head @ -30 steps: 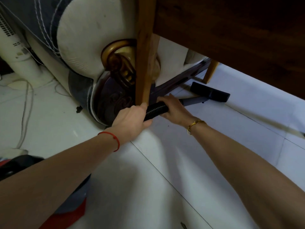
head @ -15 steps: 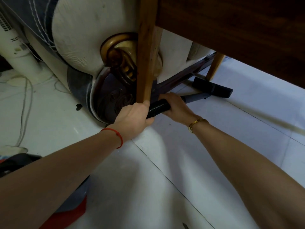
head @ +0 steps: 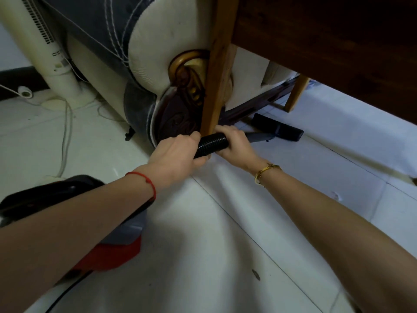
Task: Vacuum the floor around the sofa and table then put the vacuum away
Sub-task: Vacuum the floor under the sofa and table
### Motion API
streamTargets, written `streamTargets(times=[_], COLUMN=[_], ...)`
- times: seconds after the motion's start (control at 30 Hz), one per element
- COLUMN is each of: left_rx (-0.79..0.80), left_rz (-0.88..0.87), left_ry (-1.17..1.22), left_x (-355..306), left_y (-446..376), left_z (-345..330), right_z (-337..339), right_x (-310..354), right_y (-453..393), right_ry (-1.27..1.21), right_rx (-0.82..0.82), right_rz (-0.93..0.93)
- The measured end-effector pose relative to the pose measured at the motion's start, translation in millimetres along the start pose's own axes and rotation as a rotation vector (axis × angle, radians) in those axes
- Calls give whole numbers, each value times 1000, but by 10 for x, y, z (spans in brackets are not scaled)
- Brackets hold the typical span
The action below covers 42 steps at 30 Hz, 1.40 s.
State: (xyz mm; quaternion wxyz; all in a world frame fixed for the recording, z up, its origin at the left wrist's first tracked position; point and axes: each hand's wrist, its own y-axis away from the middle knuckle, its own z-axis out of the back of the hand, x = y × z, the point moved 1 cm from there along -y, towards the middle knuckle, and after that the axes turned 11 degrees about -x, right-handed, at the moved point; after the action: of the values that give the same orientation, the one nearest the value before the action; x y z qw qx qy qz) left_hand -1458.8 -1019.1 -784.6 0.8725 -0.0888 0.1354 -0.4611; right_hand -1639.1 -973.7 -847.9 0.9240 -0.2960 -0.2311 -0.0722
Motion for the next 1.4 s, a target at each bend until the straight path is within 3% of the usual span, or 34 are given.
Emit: streamTargets(times=[0.8, 1.13, 1.4], left_rx=[-148, -156, -147], left_rz=[-29, -42, -117], left_ry=[-60, -73, -65], left_x=[292, 241, 42], left_y=[1256, 1313, 1130], left_z=[1014, 1131, 956], right_z=[55, 132, 285], right_x=[1531, 1643, 1353], right_y=[498, 552, 660], right_ry=[-196, -217, -177], right_rx=[-92, -129, -191], right_rz=[-42, -112, -114])
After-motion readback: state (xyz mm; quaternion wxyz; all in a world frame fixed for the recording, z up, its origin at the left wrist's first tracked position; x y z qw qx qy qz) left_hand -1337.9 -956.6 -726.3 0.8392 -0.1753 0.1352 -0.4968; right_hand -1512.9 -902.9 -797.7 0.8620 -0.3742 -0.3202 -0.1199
